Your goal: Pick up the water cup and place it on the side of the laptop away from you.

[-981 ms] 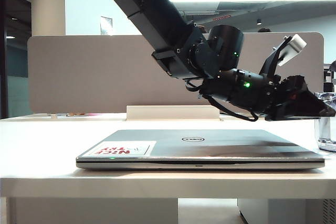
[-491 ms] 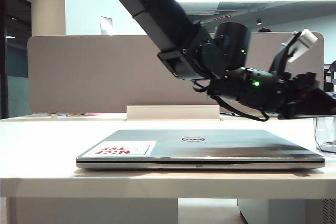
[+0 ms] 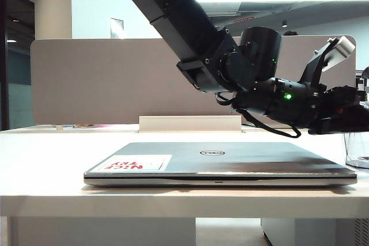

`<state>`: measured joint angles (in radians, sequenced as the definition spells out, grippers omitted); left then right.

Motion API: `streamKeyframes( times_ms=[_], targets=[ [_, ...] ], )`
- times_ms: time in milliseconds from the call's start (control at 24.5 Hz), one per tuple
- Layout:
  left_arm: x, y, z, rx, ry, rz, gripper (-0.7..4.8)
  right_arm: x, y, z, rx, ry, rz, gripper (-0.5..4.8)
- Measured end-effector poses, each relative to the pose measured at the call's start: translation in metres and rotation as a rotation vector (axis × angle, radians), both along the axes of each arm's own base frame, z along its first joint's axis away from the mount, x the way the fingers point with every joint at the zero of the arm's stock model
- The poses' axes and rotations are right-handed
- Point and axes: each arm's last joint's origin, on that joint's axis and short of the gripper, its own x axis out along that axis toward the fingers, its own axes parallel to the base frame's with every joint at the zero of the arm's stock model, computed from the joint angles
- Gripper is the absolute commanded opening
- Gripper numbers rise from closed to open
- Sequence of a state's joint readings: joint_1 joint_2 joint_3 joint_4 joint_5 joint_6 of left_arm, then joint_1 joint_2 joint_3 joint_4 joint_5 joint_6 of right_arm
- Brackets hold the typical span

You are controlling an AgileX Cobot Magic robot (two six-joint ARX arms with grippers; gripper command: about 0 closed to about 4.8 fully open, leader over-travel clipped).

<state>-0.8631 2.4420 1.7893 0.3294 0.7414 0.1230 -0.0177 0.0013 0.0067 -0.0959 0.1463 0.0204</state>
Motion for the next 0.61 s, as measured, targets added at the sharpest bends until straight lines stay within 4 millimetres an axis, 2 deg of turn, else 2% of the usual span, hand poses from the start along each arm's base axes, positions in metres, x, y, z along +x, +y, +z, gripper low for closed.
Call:
streamKeyframes(
  times_ms=[164, 286, 531, 613],
  targets=[
    [-0.009, -0.007, 0.0, -0.009, -0.008, -0.02, 1.14, 0.0, 0.0, 0.0, 0.0, 0.0, 0.0, -0.08],
    [-0.012, -0.011, -0.004, -0.007, -0.016, -0.027, 0.53, 0.0, 0.0, 0.0, 0.0, 0.0, 0.0, -0.08],
    [-0.014, -0.013, -0.004, -0.007, -0.032, -0.02, 0.46, 0.0, 0.0, 0.0, 0.0, 0.0, 0.0, -0.08],
    [-0.014, -0.013, -0.004, -0.006, -0.033, -0.017, -0.06, 0.0, 0.0, 0.0, 0.0, 0.0, 0.0, -0.08]
  ],
)
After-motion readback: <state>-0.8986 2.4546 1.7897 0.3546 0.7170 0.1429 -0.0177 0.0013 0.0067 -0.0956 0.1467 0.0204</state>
